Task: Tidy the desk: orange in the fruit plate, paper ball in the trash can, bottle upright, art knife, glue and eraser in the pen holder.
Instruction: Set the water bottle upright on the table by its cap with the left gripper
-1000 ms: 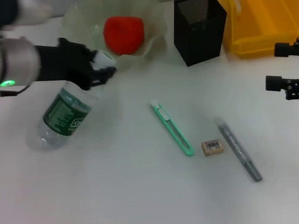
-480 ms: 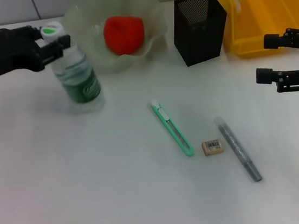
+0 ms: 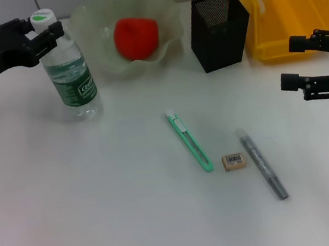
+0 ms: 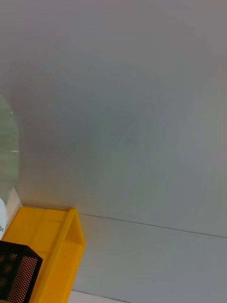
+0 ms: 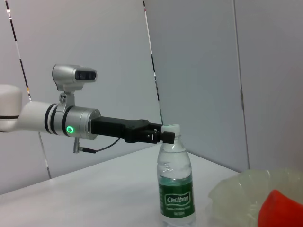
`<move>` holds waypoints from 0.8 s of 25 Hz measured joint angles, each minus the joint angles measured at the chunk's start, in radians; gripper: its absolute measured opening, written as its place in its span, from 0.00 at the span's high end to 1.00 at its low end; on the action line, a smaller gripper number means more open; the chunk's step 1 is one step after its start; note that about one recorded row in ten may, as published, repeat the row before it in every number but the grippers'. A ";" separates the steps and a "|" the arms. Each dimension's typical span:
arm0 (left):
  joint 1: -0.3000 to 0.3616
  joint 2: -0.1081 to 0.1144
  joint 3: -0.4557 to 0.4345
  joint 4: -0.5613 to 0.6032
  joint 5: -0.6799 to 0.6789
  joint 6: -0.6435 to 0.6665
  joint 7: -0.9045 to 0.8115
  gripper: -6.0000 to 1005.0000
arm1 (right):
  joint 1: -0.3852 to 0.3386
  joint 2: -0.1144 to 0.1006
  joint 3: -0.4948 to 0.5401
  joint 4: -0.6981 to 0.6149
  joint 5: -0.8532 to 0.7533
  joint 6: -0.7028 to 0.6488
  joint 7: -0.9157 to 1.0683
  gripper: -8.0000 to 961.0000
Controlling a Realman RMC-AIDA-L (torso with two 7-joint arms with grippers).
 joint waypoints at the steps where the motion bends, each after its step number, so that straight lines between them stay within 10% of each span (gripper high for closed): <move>1: -0.001 0.000 0.000 -0.006 -0.001 -0.003 0.004 0.55 | 0.000 0.000 0.000 0.001 0.000 0.000 0.000 0.18; 20: 0.005 -0.005 0.010 -0.083 -0.072 0.023 0.148 0.55 | 0.001 0.000 -0.005 0.004 0.001 0.000 0.000 0.19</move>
